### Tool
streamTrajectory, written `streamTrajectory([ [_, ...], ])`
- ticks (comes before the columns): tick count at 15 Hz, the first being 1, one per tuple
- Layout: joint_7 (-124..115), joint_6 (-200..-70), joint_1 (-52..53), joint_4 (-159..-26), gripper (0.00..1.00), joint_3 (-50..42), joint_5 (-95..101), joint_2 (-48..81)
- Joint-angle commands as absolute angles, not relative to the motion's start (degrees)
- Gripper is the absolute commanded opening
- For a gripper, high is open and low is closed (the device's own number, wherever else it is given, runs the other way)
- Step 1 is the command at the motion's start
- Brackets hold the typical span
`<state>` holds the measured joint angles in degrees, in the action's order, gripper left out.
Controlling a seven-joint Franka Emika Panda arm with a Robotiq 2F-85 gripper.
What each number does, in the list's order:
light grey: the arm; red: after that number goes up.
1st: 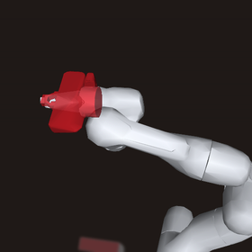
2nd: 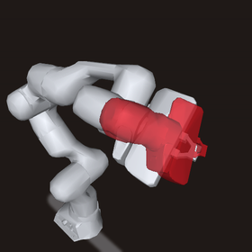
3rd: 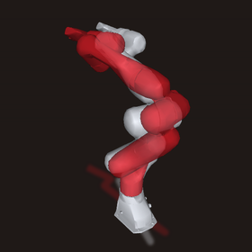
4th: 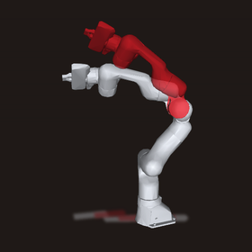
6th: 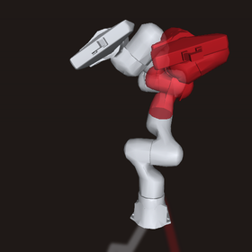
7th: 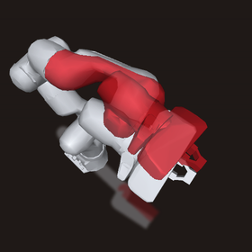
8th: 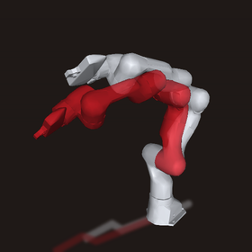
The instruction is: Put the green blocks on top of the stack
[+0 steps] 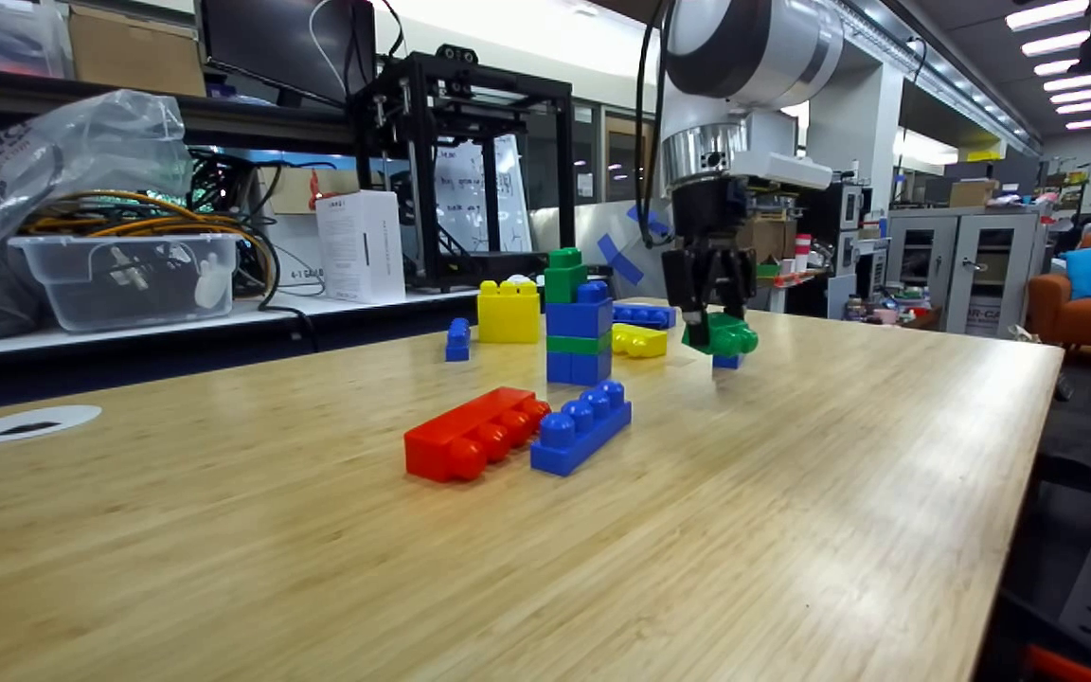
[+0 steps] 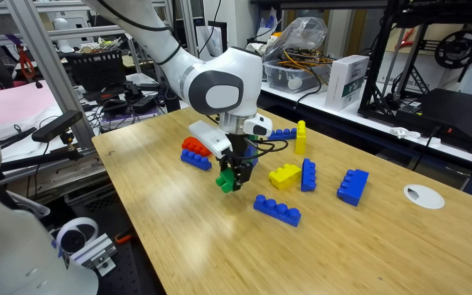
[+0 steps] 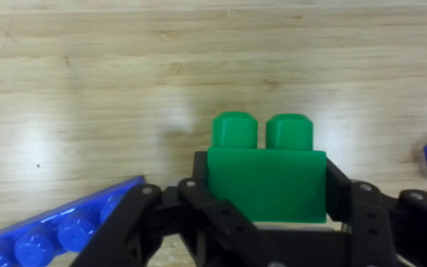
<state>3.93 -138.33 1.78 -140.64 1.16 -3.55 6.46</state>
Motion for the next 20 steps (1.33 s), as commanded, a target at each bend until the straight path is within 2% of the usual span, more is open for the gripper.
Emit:
streamTrajectory([
  [1, -3.7, -135.8, 1.1, -137.9, 0.45, 0.4, -6.4, 8.5],
  [11, -22.2, -135.6, 0.2, -132.1, 0.45, -1.5, -18.3, 19.0],
  [20, -36.1, -133.0, -0.7, -132.2, 0.45, -2.2, -33.7, 17.9],
])
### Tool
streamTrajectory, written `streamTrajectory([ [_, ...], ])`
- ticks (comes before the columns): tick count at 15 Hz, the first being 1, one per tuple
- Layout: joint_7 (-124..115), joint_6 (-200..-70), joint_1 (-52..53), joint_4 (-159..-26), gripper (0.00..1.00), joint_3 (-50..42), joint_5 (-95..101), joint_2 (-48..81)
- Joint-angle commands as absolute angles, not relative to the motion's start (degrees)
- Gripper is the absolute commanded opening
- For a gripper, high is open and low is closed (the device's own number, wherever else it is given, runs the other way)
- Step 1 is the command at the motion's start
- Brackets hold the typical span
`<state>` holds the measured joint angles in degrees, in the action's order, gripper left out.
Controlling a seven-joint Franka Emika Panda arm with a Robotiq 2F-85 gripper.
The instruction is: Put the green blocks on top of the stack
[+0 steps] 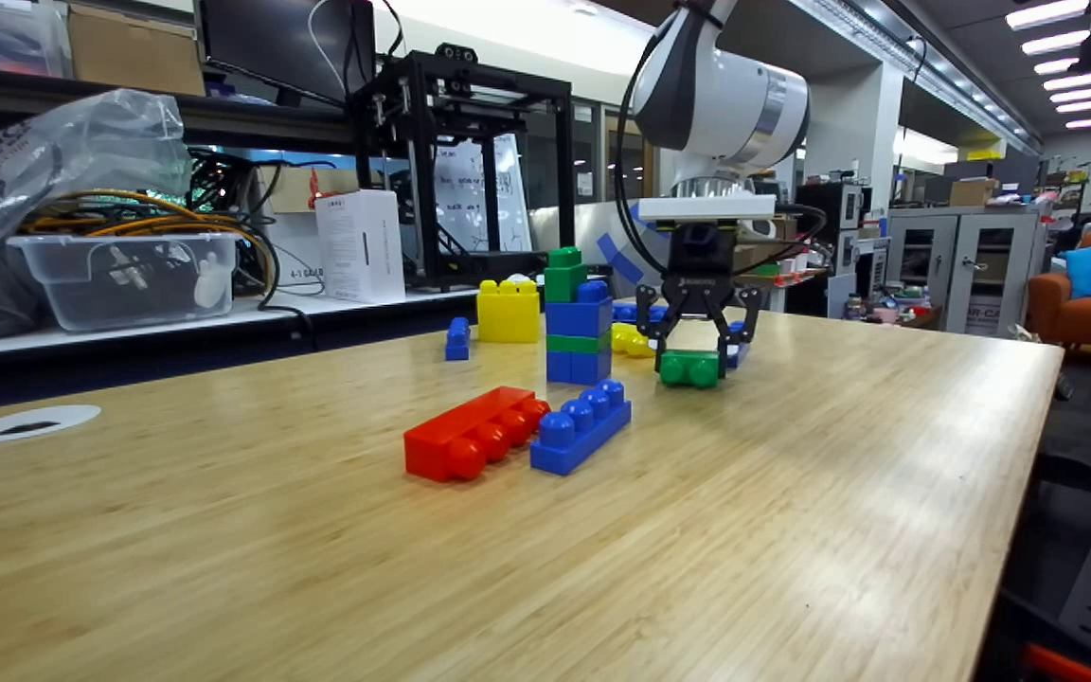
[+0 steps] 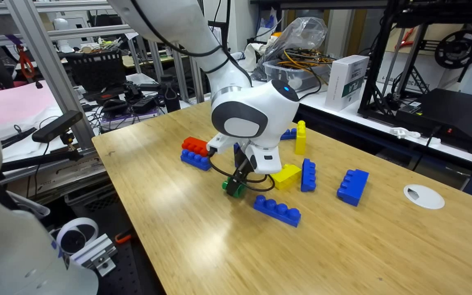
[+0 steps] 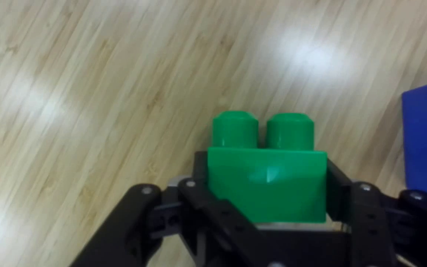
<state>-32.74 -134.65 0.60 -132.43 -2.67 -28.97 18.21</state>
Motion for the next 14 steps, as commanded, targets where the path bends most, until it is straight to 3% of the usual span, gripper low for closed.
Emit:
streamTrajectory([
  [1, -37.2, -133.3, -0.8, -132.5, 0.45, -2.1, -35.5, 17.7],
  [2, -37.0, -133.6, -0.5, -132.9, 0.92, -2.3, -35.2, 17.3],
  [5, -39.2, -134.4, -0.1, -133.2, 1.00, -2.7, -35.9, 16.9],
  [14, -42.5, -135.1, 3.2, -138.6, 1.00, -3.1, -17.8, 6.5],
])
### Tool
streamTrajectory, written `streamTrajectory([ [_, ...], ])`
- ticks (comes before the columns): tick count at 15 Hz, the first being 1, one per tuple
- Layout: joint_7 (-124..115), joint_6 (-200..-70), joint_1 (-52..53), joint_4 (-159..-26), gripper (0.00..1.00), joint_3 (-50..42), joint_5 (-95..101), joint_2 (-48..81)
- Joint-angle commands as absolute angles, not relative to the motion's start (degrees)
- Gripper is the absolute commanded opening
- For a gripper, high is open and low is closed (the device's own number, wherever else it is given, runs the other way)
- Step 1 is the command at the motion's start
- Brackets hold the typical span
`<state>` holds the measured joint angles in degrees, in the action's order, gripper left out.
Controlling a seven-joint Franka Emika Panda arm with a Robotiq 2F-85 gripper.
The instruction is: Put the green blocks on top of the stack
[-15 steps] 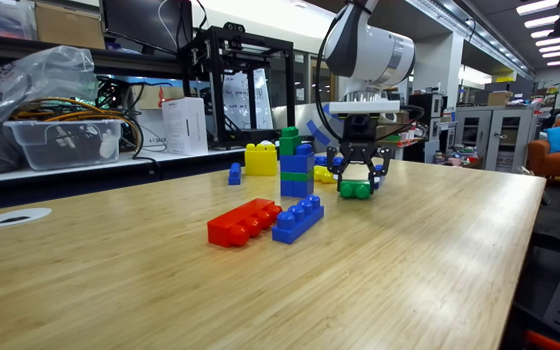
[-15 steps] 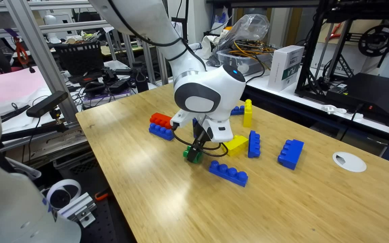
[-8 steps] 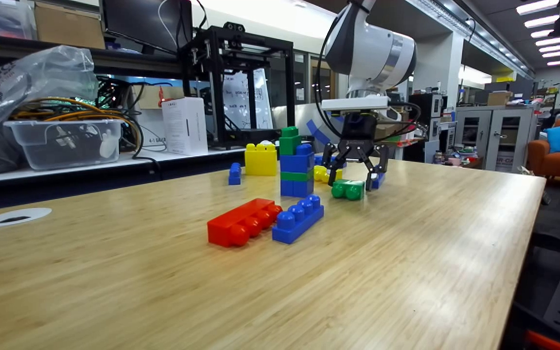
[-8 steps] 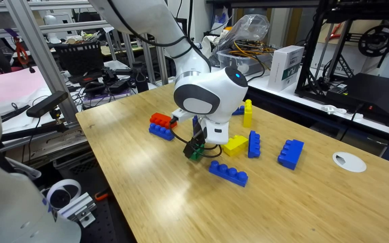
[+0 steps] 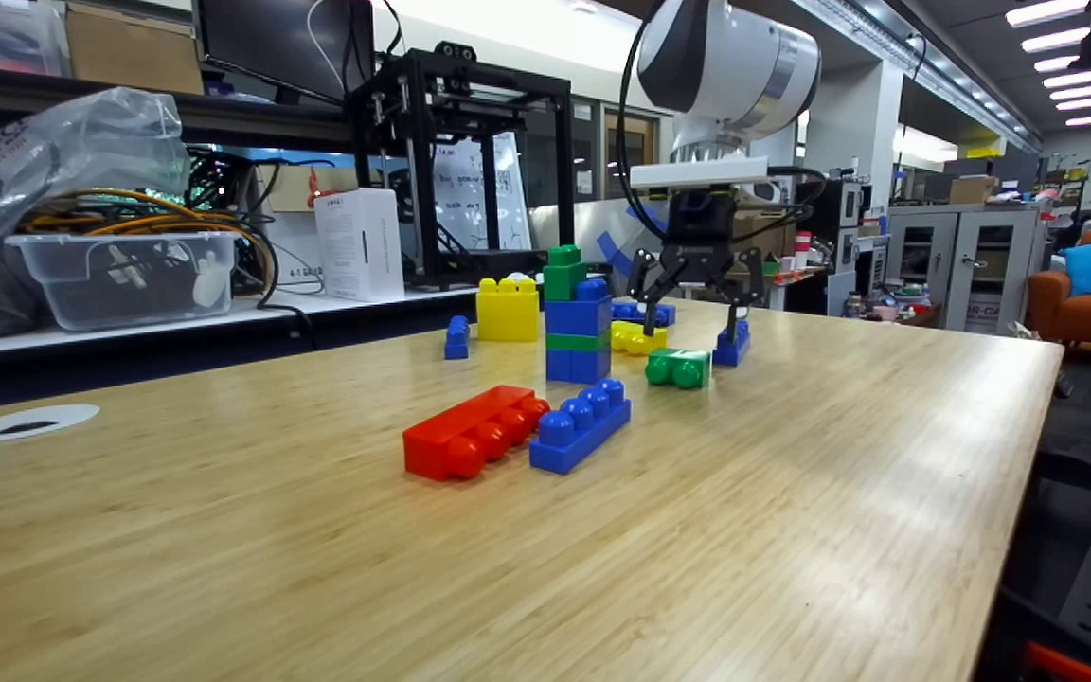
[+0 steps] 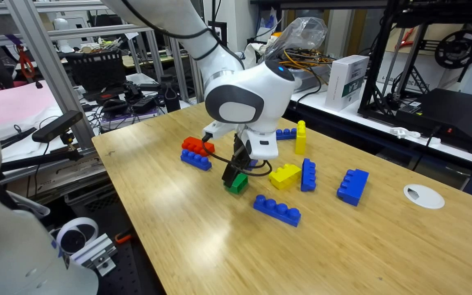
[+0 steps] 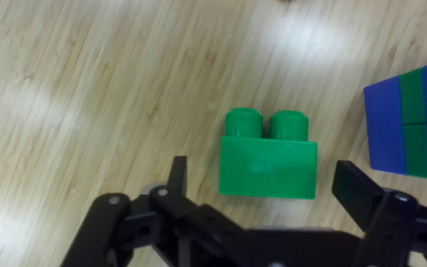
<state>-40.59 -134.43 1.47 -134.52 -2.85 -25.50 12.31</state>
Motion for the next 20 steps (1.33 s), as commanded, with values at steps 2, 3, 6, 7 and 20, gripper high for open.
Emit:
streamTrajectory([
  [2, -45.8, -136.3, 4.1, -140.8, 1.00, -2.3, -11.0, 2.4],
  [3, -49.0, -137.7, 4.8, -142.3, 1.00, -1.5, -7.2, 0.3],
  [6, -58.3, -141.5, 5.4, -145.7, 1.00, 1.7, 2.7, -3.9],
  [7, -61.5, -141.8, 5.4, -146.2, 1.00, 3.0, 5.6, -4.8],
  [20, -46.3, -147.2, 6.2, -148.1, 1.00, 5.3, 4.7, -3.4],
])
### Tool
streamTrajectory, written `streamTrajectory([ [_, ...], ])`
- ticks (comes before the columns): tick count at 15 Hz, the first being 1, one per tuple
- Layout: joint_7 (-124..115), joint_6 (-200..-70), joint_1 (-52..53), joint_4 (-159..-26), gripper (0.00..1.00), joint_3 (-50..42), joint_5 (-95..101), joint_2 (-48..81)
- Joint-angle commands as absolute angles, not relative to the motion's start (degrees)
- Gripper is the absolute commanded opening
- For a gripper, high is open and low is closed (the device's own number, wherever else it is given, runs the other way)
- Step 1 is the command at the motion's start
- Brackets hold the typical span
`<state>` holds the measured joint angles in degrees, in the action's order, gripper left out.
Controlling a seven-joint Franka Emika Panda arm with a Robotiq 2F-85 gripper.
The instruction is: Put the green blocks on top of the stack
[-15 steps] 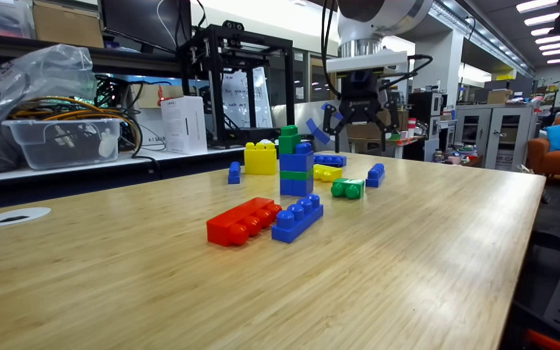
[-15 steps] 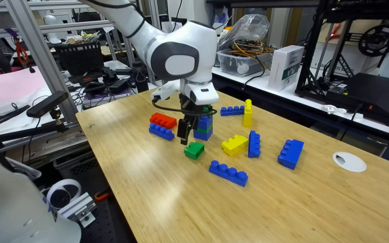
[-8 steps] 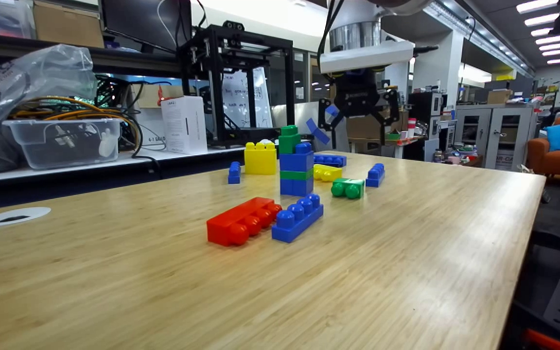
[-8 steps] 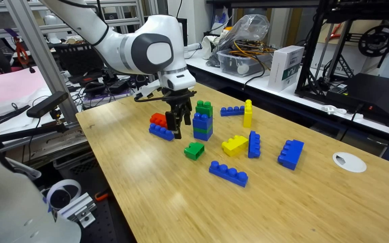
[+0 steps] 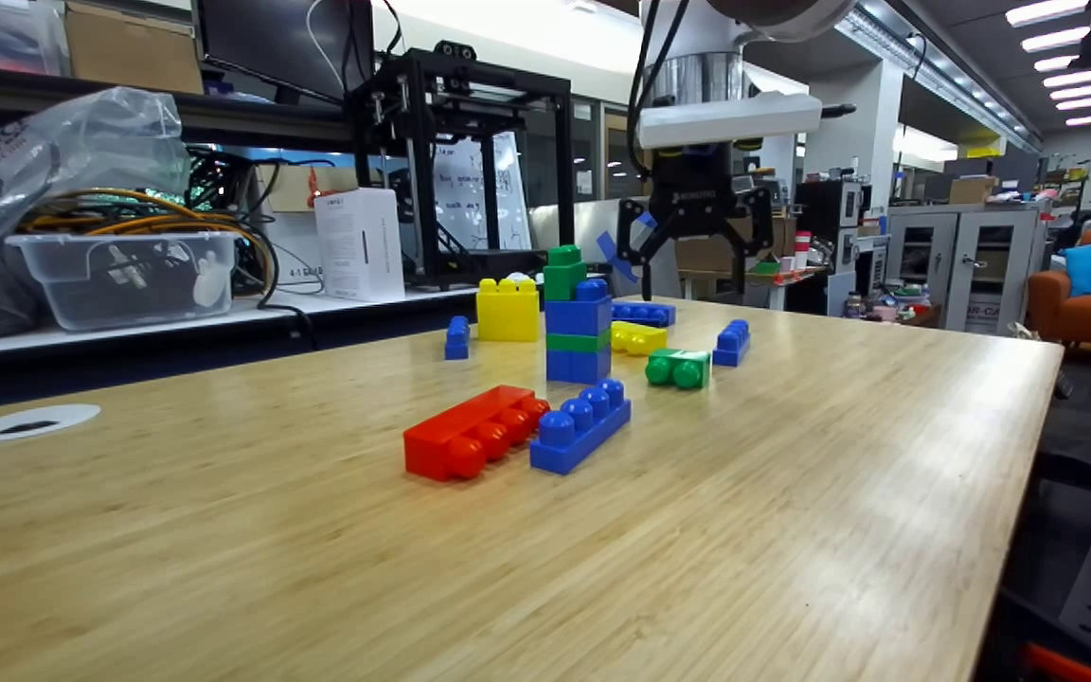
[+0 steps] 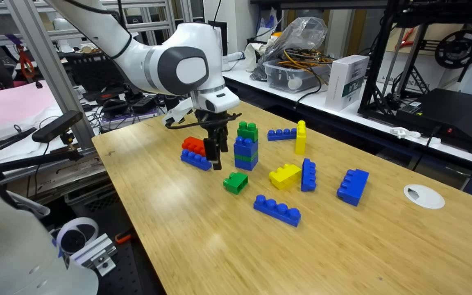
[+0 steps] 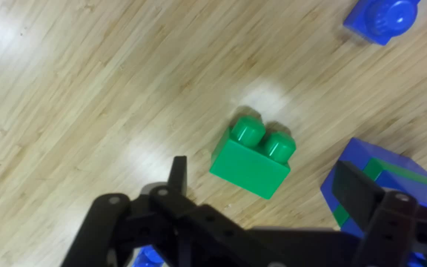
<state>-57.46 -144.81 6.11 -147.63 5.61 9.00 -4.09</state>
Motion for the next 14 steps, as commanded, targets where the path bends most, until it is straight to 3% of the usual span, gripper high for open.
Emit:
streamTrajectory([
  [1, -42.0, -146.7, 6.2, -148.0, 1.00, 5.4, 3.3, -3.1],
  [14, 7.7, -140.1, 6.1, -141.8, 1.00, 4.5, -3.7, -0.9],
])
